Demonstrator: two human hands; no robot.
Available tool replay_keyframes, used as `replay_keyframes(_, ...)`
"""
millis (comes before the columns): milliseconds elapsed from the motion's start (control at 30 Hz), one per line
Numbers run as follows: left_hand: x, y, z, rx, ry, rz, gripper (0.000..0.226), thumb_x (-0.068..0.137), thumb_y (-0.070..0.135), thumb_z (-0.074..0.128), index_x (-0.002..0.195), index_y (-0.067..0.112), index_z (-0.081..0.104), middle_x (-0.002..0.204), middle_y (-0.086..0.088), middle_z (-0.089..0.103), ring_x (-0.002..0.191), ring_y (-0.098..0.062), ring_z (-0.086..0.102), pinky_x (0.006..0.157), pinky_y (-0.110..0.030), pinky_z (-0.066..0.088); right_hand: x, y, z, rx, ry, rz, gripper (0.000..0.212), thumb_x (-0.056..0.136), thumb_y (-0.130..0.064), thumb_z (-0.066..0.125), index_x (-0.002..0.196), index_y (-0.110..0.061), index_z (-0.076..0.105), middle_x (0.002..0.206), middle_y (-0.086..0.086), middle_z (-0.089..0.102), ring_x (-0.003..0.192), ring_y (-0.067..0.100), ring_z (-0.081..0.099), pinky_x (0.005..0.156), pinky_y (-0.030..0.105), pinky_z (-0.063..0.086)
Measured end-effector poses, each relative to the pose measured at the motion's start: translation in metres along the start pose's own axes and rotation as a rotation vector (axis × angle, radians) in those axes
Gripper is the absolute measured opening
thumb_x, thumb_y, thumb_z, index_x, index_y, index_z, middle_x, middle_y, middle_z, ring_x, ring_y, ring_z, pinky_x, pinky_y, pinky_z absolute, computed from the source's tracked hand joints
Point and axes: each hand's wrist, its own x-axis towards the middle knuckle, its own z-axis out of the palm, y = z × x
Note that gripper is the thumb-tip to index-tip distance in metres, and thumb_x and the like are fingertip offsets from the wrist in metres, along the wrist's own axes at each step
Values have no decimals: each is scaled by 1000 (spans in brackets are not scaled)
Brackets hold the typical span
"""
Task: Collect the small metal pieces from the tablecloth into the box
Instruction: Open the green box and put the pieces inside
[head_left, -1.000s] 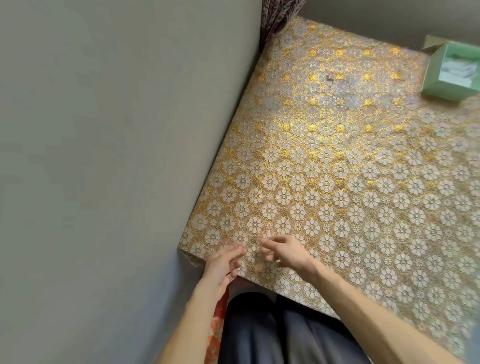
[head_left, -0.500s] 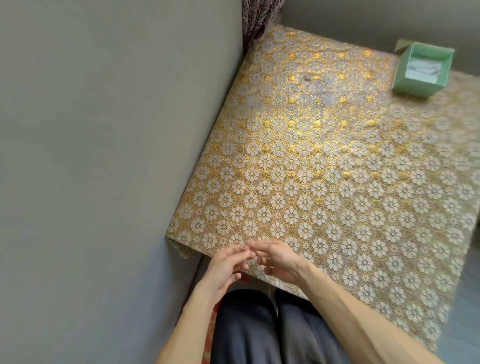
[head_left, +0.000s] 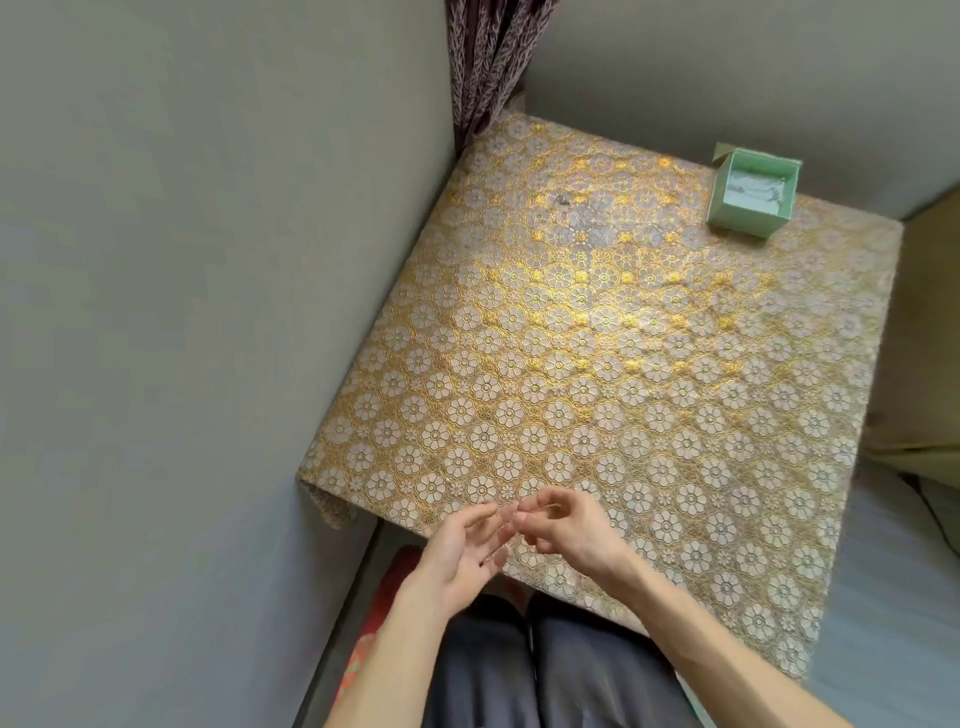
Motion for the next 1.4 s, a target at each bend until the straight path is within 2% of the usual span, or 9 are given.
replay_keyframes(300, -6, 3, 69, 177, -48, 146, 31, 92, 9, 65, 122, 6, 66, 108, -7, 76, 70, -10, 61, 59, -22, 43, -93, -17, -59, -484, 193, -62, 11, 92, -37, 71, 95, -27, 74, 87, -13, 72, 78, -2, 67, 70, 15, 54)
replay_keyframes(433, -20, 7, 113, 302, -117, 172, 34, 90, 7, 66, 122, -2, 64, 101, -12, 77, 68, -13, 60, 53, -20, 46, -142, -10, -84, -547, 279, -46, 21, 100, -41, 57, 82, -32, 60, 81, -13, 62, 70, -3, 55, 64, 15, 45)
replay_keyframes(567, -40, -16, 168, 626, -187, 282, 33, 89, 16, 68, 118, 4, 61, 105, -8, 78, 84, -19, 63, 70, -25, 43, -200, 14, -112, -395, 547, -114, 26, 103, -44, 48, 84, -30, 58, 81, -8, 64, 69, 0, 53, 62, 18, 42)
replay_keyframes(633, -54, -44, 195, 795, -253, 346, 46, 84, 26, 71, 123, 7, 57, 106, -4, 78, 92, -21, 67, 73, -27, 45, -233, 36, -126, -298, 664, -145, 26, 102, -41, 49, 80, -29, 55, 76, -7, 62, 69, 3, 55, 62, 22, 42)
replay_keyframes(733, -77, -102, 232, 961, -309, 444, 40, 88, 26, 72, 123, 15, 55, 103, 1, 78, 94, -19, 70, 75, -28, 47, -286, 78, -147, -157, 798, -189, 28, 102, -40, 48, 83, -23, 57, 76, -3, 65, 71, 4, 60, 65, 23, 45)
replay_keyframes(833, -99, -168, 257, 1029, -384, 505, 32, 93, 21, 69, 122, 21, 56, 100, 2, 79, 89, -17, 70, 79, -34, 46, -334, 128, -170, -51, 873, -207, 27, 104, -35, 48, 82, -22, 55, 73, -4, 67, 68, -2, 58, 62, 19, 42)
replay_keyframes(933, -111, -222, 262, 1147, -382, 540, 29, 93, 22, 71, 119, 24, 59, 98, -1, 79, 85, -14, 70, 70, -23, 50, -376, 176, -187, 64, 923, -193, 25, 104, -31, 47, 81, -23, 55, 71, -3, 68, 68, 3, 62, 68, 20, 44)
replay_keyframes(1167, -118, -294, 246, 1913, -343, 739, 21, 96, 47, 59, 115, 39, 65, 109, 24, 65, 99, 7, 62, 84, -16, 51, -432, 273, -218, 263, 1036, -66, 19, 100, -29, 55, 82, -27, 60, 74, -11, 70, 71, 13, 68, 79, 44, 54)
replay_keyframes(1400, -123, -355, 255, 1960, -287, 771, 23, 92, 43, 59, 109, 32, 71, 103, 19, 72, 97, 6, 64, 90, -28, 54, -450, 331, -232, 481, 1126, 32, 19, 100, -19, 57, 83, -25, 63, 76, -10, 73, 64, 12, 68, 79, 47, 55)
